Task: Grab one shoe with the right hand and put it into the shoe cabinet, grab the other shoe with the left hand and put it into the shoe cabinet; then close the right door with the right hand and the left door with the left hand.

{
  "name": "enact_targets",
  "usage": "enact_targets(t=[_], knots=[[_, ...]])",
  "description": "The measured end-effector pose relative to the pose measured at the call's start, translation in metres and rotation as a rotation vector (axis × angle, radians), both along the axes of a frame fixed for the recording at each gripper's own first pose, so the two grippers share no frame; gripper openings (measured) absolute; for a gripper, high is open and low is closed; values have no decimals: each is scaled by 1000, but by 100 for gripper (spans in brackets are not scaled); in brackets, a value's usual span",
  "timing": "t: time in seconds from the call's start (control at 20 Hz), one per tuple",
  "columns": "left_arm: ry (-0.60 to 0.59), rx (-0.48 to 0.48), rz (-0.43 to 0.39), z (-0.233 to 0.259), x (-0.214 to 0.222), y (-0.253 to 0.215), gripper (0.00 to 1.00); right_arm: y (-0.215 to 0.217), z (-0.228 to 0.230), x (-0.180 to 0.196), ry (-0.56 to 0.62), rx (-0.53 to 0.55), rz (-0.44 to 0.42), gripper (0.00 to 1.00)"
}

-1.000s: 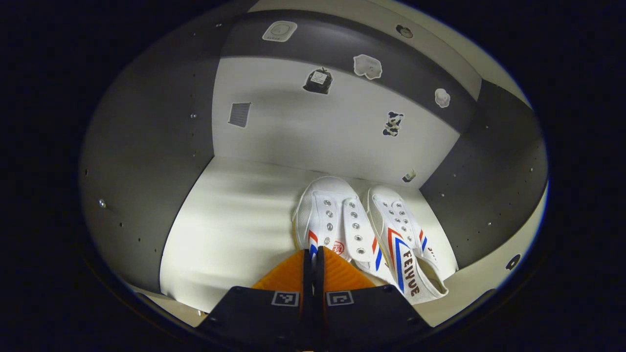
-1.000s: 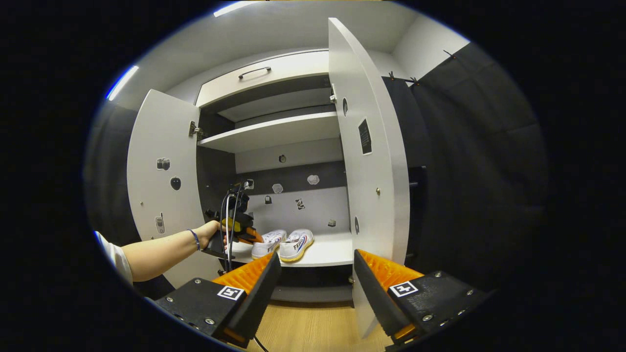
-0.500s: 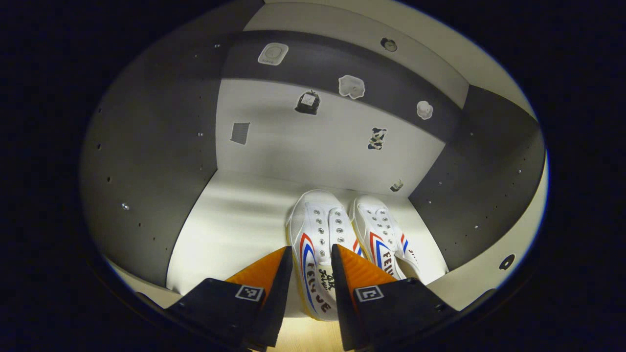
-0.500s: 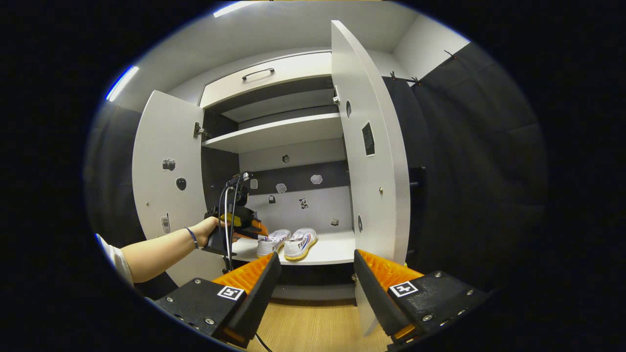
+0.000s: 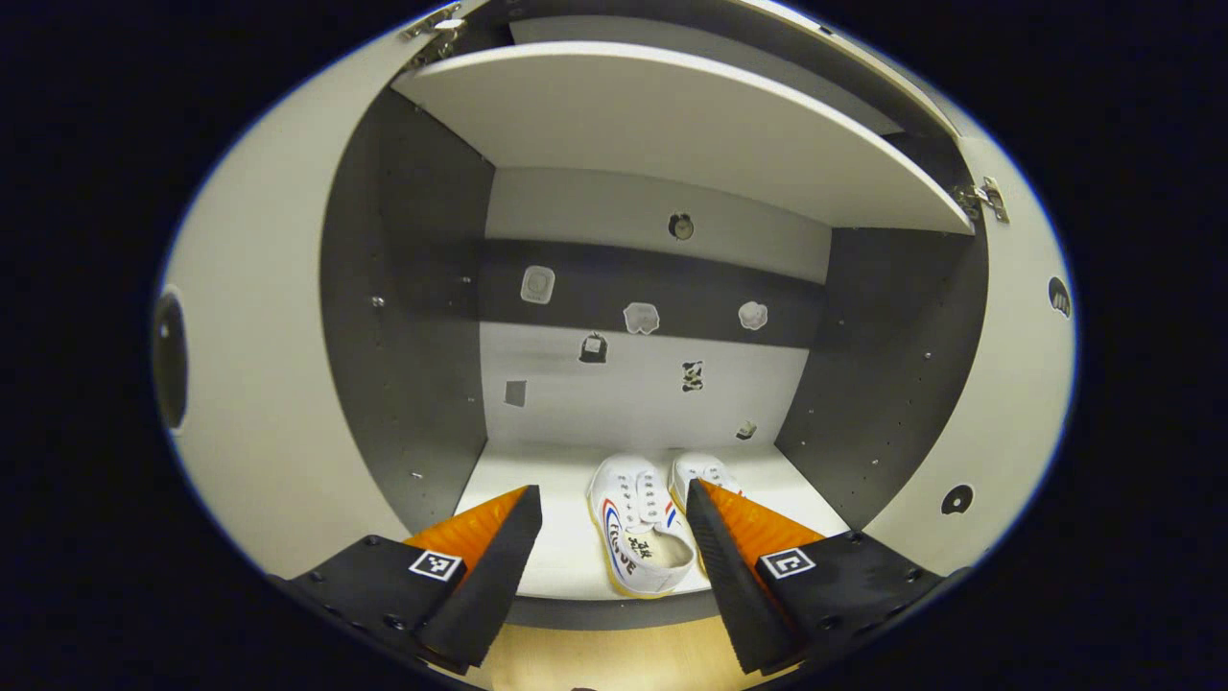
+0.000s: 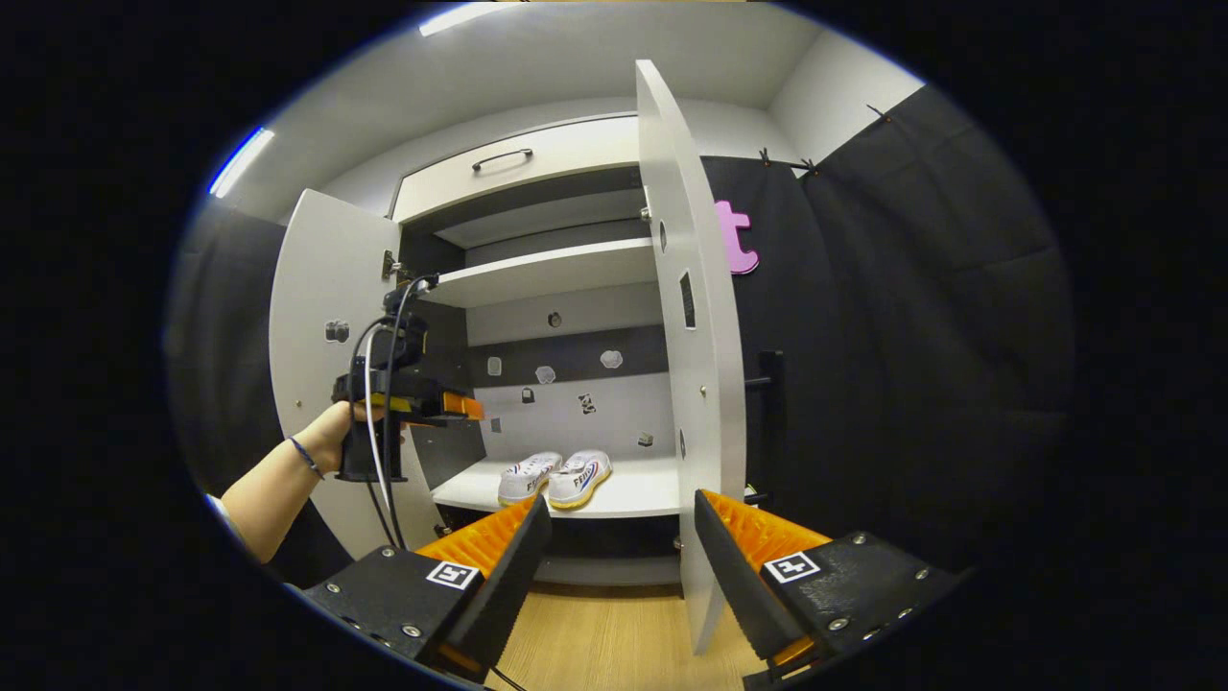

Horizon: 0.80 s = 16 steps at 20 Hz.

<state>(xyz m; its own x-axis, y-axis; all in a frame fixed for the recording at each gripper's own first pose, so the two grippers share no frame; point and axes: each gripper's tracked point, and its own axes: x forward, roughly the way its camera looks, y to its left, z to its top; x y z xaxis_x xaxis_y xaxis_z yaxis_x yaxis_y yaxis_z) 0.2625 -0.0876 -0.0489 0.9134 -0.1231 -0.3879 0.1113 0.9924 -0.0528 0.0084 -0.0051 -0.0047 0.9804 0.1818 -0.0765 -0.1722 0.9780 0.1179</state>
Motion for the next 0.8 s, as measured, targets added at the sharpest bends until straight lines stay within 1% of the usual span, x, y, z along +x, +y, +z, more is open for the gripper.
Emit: enact_targets(t=[0.1,0.15,0.2,0.35,0.4,0.6,0.8], knots=[[-62,8,13,29,-22,6,97,-17,4,-4,-13,-22,-26,92],[-89,13,16,43,-36,8,99,-25,4,-6,-16,-31,-38,92],[-113,23,17,56,-49,11,99,-32,4,-7,-16,-36,-49,92],[-192,56,38,90,-86,20,94,-57,-1,-10,-2,-46,-81,92],[-215,64,44,99,-97,23,96,-64,-2,-10,-1,-47,-91,93],[-282,62,55,128,-141,30,96,-95,-11,-10,10,-60,-130,93],[-336,73,76,147,-181,43,96,-126,-34,0,54,-67,-173,92]])
